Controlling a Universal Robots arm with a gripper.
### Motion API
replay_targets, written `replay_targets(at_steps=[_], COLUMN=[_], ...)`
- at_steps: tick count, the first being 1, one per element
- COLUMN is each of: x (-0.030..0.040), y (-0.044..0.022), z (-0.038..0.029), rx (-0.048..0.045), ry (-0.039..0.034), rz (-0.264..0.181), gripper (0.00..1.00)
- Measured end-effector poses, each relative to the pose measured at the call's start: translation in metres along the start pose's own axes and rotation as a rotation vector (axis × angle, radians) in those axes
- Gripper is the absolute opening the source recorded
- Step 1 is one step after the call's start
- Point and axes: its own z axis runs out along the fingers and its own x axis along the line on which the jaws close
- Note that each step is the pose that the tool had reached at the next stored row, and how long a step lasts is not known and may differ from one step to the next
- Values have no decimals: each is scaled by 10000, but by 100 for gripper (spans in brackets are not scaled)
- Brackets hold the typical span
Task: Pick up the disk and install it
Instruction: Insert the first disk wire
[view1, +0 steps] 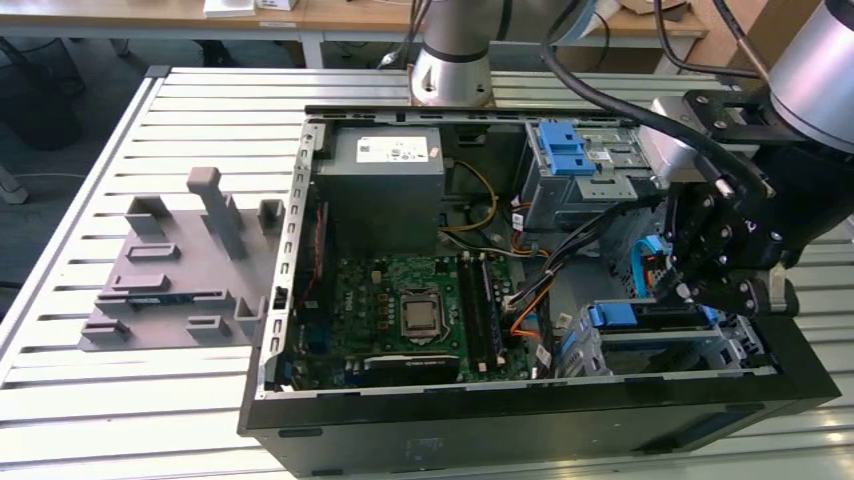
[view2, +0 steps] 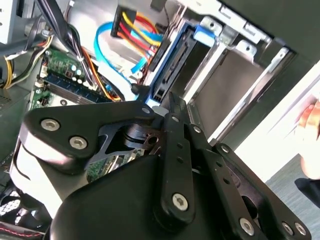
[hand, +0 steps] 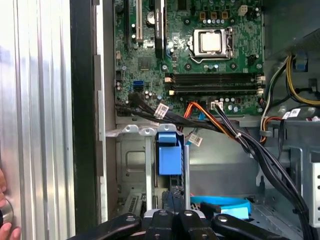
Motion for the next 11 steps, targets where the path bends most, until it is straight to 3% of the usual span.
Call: replay_targets(at_steps=[7, 11], x=[-26, -39], y=[-134, -161], z=[0, 0], rx=[0, 0], ry=[0, 0], rz=[0, 1], gripper=[11, 11])
